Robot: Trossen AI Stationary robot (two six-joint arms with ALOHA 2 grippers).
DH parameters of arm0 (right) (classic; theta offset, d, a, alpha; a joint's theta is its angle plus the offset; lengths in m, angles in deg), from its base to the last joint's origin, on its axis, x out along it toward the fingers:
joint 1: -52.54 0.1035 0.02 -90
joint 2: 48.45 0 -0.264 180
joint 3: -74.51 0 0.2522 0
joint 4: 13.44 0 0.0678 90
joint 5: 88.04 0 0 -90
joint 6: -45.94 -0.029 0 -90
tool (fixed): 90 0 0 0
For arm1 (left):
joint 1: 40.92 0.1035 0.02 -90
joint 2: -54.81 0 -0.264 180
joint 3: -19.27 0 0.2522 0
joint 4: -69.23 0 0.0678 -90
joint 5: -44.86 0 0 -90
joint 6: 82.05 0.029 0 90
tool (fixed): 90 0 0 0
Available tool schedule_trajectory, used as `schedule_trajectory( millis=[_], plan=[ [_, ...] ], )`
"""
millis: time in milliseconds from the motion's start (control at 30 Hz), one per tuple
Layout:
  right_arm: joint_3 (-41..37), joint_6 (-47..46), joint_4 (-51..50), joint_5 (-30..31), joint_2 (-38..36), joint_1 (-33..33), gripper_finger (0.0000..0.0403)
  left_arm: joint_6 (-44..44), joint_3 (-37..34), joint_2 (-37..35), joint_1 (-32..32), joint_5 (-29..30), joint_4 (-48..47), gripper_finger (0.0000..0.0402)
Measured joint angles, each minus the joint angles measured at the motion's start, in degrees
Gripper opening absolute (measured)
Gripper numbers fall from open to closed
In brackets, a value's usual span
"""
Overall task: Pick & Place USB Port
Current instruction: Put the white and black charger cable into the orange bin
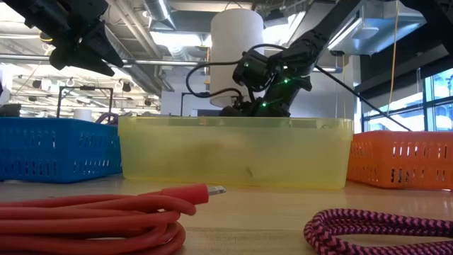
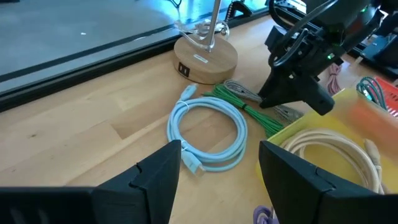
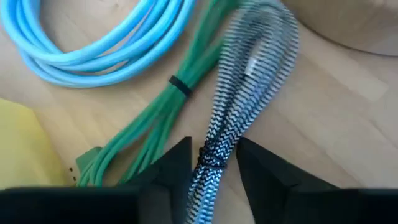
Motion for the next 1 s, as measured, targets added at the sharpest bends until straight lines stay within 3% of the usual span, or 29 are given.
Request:
schedule_trajectory(
  millis=[200, 567, 833, 1000],
  plan=[
    [-0.1, 0.6, 0.1, 0.2, -0.1, 0.0, 0.0026, 0.0, 0.0, 0.0, 0.0, -0.6, 0.0, 0.0210],
    [-0.5, 2.7, -2.4, 1.4, -3.8, 3.6, 0.0027, 0.0, 0.0, 0.0, 0.0, -0.8, 0.0, 0.0210],
    [-0.4, 3.4, -10.0, 16.3, -13.8, 10.3, 0.0027, 0.0, 0.0, 0.1, 0.0, -0.8, 0.0, 0.0210],
    [-0.4, -1.0, -19.2, 25.1, -20.6, 16.5, 0.0027, 0.0, 0.0, 0.1, 0.0, -0.8, -0.1, 0.0210]
  ],
)
